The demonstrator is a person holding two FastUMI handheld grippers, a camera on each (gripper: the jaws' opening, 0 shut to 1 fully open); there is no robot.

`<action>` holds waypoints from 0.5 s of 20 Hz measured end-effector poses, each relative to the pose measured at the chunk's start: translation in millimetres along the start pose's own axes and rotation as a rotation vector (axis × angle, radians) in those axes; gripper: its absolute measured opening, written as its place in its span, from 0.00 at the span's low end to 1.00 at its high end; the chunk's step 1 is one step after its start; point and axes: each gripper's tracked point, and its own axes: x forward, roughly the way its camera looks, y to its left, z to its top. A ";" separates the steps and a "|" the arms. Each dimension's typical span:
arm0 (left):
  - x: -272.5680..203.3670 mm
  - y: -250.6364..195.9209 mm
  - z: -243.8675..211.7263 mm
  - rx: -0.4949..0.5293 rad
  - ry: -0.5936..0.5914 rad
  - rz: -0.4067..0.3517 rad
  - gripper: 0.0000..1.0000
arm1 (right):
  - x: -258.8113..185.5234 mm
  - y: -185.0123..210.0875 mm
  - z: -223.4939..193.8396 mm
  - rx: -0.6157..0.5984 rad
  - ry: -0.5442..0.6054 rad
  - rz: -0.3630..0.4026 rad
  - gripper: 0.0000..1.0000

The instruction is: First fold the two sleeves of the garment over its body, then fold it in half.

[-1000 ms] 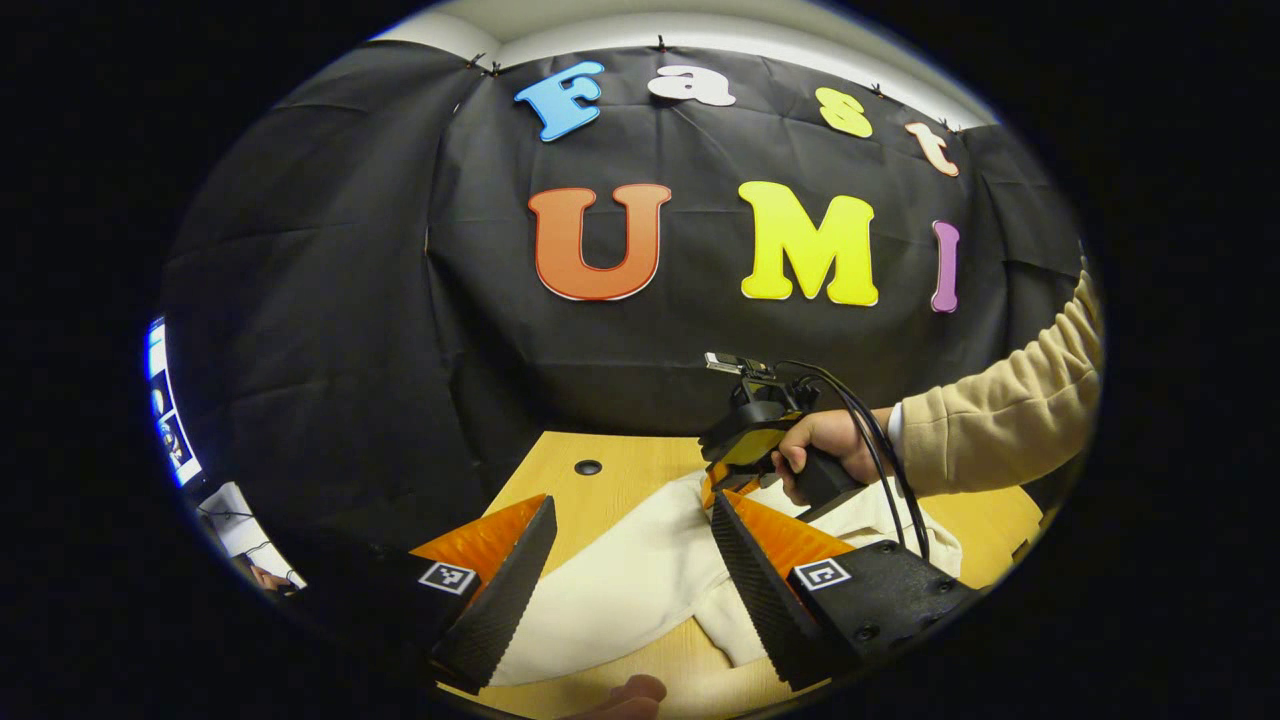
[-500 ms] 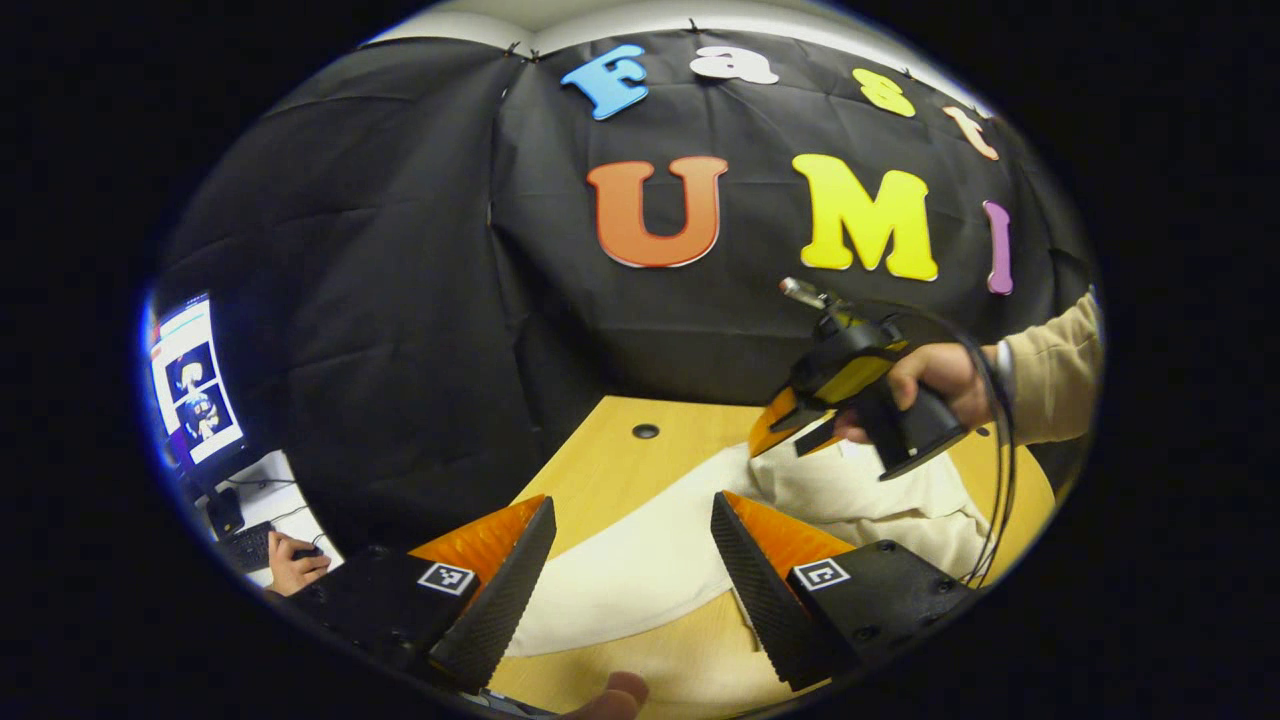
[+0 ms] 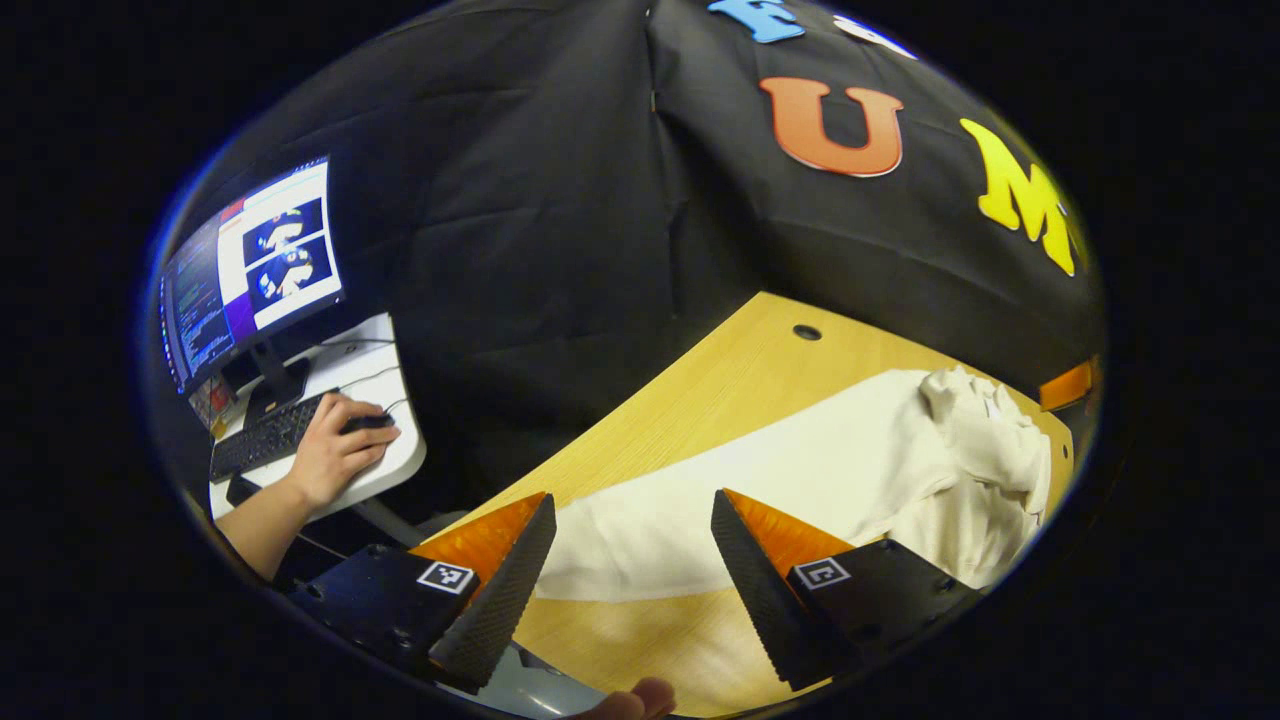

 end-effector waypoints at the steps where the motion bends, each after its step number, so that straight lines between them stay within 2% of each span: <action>1: 10.7 8.0 -7.8 -0.016 0.027 0.017 1.00 | -4.7 -4.1 -9.6 0.004 0.002 -0.004 0.97; 4: 33.1 19.4 -24.4 -0.088 0.104 0.045 1.00 | -16.8 -5.7 -39.8 0.023 0.021 0.010 0.97; 7: 45.5 38.6 -35.4 -0.145 0.188 0.123 0.99 | -16.6 -14.4 -70.1 0.039 0.063 -0.018 0.97; 9: 55.0 39.6 -42.9 -0.209 0.242 0.132 1.00 | -19.4 -15.5 -84.3 0.051 0.088 -0.024 0.94; 10: 57.0 36.4 -48.0 -0.235 0.284 0.123 0.99 | -20.9 -16.3 -88.2 0.057 0.094 -0.029 0.97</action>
